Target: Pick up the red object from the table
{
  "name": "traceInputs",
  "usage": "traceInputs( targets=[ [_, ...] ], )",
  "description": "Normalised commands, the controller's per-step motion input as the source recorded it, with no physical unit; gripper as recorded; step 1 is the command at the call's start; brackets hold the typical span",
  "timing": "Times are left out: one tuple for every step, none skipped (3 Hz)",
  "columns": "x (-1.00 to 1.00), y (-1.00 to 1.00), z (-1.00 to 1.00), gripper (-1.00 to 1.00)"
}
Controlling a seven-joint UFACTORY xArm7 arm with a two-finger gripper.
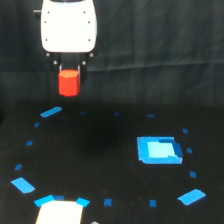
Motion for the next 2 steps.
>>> traceInputs(
  targets=[
    [-0.22, 0.32, 0.95, -0.94],
    [0.14, -0.28, -0.01, -1.00]
  ],
)
